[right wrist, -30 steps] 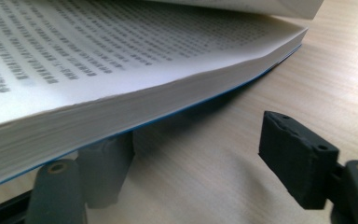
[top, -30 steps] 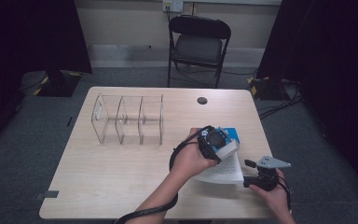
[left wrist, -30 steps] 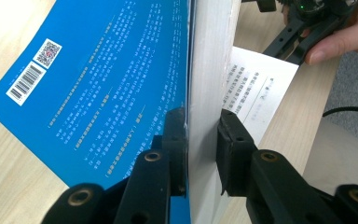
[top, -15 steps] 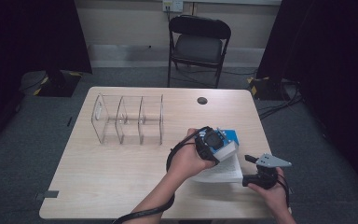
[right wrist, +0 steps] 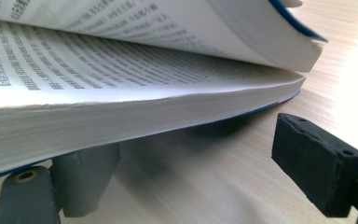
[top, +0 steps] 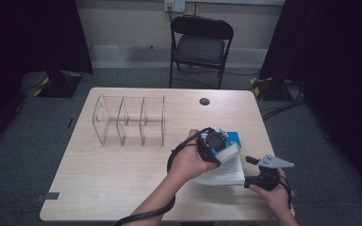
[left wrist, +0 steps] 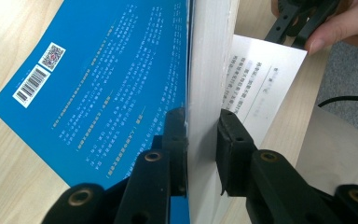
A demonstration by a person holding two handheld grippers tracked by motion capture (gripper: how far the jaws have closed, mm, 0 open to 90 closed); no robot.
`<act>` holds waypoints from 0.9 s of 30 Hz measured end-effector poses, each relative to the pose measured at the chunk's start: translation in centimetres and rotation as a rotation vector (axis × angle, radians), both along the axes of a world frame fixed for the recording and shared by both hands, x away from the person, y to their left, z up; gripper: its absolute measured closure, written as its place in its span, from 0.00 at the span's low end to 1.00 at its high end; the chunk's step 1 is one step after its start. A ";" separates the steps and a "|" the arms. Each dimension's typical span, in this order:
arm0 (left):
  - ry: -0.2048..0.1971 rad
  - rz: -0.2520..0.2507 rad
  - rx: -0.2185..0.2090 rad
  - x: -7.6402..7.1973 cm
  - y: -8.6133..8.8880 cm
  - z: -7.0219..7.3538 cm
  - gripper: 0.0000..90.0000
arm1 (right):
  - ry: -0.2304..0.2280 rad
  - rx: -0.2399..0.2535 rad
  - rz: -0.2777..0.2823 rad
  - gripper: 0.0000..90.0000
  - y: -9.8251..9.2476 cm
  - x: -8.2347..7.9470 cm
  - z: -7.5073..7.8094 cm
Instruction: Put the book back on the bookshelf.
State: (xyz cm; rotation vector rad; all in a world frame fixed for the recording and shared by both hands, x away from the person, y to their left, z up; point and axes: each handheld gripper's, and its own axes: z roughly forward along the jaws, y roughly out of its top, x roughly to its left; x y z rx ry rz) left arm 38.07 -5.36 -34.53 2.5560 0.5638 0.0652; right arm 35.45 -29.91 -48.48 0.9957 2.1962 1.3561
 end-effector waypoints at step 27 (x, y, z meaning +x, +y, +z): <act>-0.003 0.012 0.007 0.3 -0.2 1.0 0.84 | 0.064 -0.024 0.035 0.29 0.2 -1.6 -0.8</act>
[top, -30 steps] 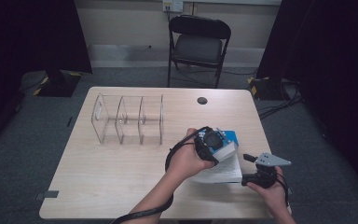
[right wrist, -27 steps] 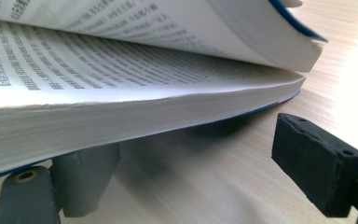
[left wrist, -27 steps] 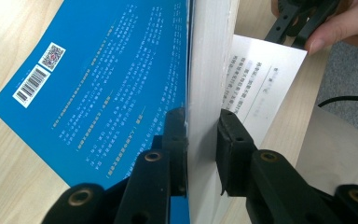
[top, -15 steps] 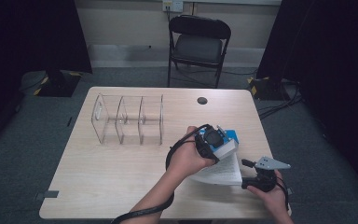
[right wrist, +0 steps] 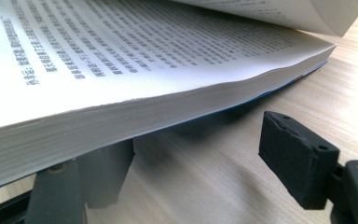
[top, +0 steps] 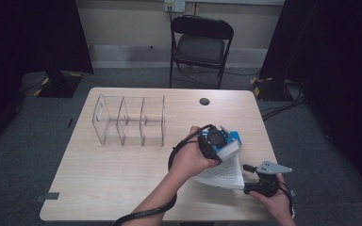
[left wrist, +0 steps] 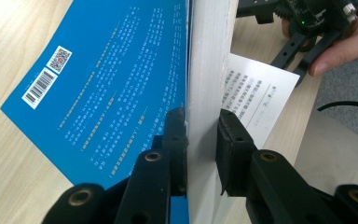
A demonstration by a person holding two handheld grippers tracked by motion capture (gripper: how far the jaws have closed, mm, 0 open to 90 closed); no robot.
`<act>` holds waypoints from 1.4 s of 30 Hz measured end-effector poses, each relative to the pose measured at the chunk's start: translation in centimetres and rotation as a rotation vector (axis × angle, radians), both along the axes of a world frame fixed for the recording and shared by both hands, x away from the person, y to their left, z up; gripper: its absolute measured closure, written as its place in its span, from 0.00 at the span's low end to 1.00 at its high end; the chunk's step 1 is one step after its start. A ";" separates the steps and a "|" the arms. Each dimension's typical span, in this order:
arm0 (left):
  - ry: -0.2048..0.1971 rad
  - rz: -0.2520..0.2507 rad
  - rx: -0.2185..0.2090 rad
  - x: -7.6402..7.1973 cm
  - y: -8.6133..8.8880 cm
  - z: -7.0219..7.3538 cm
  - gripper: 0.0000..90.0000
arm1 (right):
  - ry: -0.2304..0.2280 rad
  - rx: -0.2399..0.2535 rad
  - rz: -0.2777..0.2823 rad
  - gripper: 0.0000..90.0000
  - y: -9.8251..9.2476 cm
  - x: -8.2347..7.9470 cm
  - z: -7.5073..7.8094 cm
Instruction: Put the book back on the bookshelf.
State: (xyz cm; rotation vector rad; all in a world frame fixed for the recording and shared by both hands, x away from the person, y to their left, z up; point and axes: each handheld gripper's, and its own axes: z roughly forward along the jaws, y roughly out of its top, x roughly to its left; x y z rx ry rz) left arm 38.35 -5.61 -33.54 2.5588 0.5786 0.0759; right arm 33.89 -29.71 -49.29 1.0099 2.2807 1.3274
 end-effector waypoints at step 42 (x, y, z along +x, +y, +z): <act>-0.021 -0.071 -0.002 -1.8 -0.4 3.0 0.84 | -0.227 -0.051 0.017 0.10 1.6 1.3 4.8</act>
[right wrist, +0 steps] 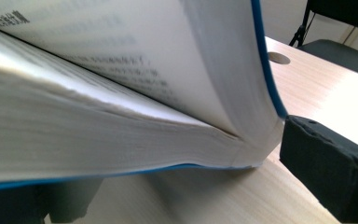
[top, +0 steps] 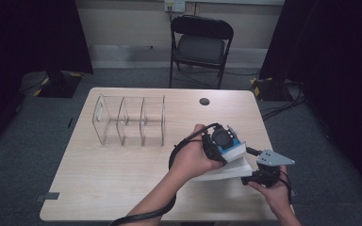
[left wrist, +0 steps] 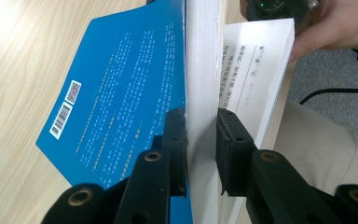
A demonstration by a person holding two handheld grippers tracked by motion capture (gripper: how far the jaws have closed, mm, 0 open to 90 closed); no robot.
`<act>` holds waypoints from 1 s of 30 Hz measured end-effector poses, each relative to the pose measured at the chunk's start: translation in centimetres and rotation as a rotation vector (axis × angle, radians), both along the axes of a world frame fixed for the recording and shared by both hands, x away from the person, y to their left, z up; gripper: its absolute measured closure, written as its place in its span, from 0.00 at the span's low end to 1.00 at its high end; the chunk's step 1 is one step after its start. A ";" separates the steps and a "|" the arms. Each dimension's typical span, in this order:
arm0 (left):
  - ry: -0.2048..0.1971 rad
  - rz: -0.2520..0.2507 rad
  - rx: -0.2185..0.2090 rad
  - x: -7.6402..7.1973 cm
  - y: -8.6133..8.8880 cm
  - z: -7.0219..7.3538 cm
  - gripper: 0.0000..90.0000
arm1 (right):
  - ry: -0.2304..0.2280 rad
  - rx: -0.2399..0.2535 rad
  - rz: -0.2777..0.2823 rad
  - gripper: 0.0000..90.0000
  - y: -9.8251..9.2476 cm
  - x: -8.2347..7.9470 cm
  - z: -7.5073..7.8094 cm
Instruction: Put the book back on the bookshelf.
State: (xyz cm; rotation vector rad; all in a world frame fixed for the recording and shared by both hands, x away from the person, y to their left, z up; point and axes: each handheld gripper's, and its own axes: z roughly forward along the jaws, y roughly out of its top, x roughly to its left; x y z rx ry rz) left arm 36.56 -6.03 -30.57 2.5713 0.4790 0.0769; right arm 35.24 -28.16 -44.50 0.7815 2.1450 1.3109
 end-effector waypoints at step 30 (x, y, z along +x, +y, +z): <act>0.014 -0.030 -0.023 0.2 0.5 2.0 0.84 | -0.057 -0.013 0.075 0.10 0.5 -0.2 1.5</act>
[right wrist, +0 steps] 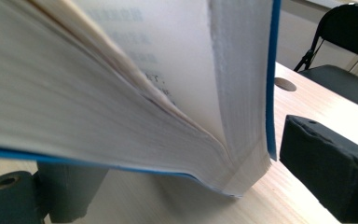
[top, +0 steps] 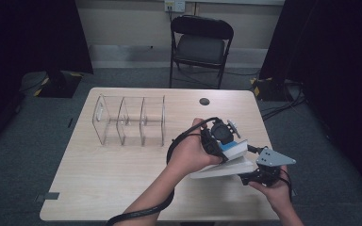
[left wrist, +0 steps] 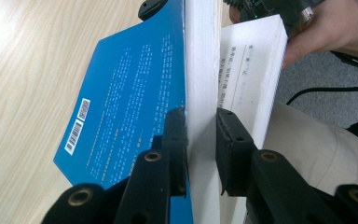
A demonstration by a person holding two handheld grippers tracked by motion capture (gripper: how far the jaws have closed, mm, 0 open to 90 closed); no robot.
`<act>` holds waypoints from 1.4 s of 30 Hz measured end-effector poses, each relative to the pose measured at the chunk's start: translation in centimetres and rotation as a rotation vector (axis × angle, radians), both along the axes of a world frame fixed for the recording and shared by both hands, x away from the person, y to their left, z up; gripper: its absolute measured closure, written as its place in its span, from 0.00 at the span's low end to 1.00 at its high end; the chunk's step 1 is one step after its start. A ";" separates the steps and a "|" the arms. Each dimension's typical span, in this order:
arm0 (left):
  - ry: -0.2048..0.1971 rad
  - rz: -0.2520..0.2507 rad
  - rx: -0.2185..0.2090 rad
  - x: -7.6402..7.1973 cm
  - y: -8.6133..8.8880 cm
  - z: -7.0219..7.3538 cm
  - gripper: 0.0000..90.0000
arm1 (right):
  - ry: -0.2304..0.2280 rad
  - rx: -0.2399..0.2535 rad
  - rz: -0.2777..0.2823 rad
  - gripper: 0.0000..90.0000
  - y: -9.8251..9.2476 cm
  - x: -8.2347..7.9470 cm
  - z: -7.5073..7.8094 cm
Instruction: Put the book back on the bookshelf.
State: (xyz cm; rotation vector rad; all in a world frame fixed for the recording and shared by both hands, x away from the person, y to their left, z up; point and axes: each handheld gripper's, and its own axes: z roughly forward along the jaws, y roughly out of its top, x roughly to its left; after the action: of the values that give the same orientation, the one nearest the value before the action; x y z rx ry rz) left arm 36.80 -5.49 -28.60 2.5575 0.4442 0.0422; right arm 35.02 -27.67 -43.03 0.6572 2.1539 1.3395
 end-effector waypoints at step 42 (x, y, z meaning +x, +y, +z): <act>-0.019 -0.002 -0.144 0.7 0.9 0.5 0.72 | -0.026 -0.005 0.263 0.54 0.6 0.8 0.9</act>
State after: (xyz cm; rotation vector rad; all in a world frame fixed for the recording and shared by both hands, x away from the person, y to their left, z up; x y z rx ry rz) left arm 37.51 -4.55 -28.05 2.4138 0.4218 0.0327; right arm 35.86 -27.09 -42.11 0.3604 2.2817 1.4654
